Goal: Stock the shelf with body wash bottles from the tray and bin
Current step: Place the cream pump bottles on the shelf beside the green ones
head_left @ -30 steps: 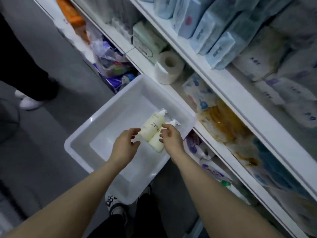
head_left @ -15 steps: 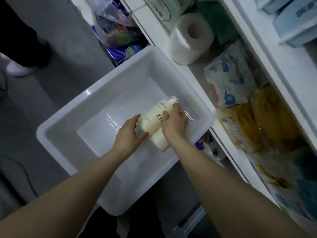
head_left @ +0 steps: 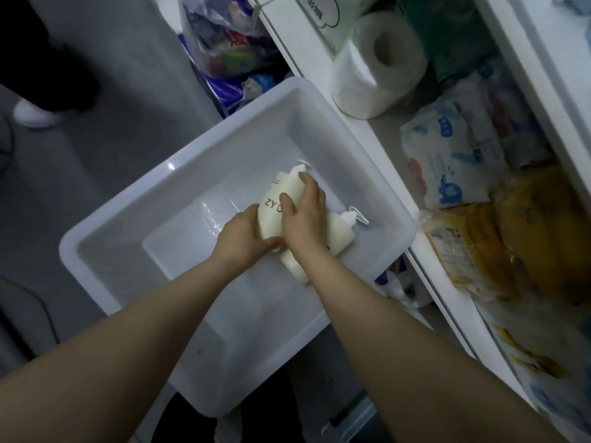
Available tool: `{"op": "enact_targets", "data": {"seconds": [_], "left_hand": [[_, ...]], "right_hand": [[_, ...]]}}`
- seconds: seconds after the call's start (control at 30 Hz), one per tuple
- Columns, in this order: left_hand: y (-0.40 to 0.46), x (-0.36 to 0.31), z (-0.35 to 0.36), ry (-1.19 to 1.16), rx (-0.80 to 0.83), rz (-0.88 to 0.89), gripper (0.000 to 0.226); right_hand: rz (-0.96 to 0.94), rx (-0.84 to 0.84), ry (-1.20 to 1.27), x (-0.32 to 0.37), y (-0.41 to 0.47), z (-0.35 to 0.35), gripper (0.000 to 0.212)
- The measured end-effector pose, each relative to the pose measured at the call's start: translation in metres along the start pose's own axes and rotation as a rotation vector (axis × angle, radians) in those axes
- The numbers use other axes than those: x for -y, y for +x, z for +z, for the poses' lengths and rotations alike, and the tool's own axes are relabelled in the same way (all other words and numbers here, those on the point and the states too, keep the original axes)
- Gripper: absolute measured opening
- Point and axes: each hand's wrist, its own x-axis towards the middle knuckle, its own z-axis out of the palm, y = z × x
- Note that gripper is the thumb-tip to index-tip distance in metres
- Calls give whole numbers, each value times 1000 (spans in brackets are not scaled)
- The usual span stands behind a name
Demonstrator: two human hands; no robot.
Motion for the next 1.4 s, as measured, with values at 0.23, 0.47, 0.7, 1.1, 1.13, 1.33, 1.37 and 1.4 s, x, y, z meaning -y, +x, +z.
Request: {"op": "enact_targets", "data": {"seconds": [0.23,0.47,0.7,1.1,1.13,1.33,1.37,1.4], "left_hand": [[-5,1,-7,-49,22,-68,65],[-54,6,-27,-184,63,-76,77],[-120,-16,-73,-209,82,21,76],[-236,-89,-144,-235,189,329,67],[-245,-96,-148,-241,215,354,65],[-288,-144,-165,-146,289,522,64],[-295,-152,-167,-137,286,543,69],[-303,-161,-168,-127,277,568,72]], "right_hand": [[342,82,213,-2,-2,-8,73],[404,226,402,16,-36,-20,43],[293,143,472,62,-107,-43,68],[125,-54,605,143,-229,-132,52],[105,-68,619,146,-239,-140,51],[3,-206,686,163,-295,-191,45],[-10,-228,694,165,-303,-199,48],[-24,-255,708,169,-312,-208,51]]}}
